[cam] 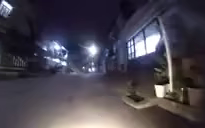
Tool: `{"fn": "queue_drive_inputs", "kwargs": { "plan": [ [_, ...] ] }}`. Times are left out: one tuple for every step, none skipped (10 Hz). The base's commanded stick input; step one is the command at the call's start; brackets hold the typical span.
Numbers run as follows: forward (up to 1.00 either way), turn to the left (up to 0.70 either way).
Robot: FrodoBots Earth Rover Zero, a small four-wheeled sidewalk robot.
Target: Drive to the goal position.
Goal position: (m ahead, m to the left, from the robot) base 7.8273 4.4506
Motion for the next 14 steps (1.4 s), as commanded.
{"fn": "queue_drive_inputs", "kwargs": {
  "plan": [
    [0.70,0.00],
    [0.70,0.00],
    [0.70,0.00],
    [0.70,0.00],
    [0.70,0.00],
    [0.70,0.00],
    [0.70,0.00],
    [0.70,0.00],
    [0.70,0.00],
    [0.70,0.00],
    [0.70,0.00],
    [0.70,0.00],
    [0.70,0.00],
    [0.70,0.00]
  ]
}}
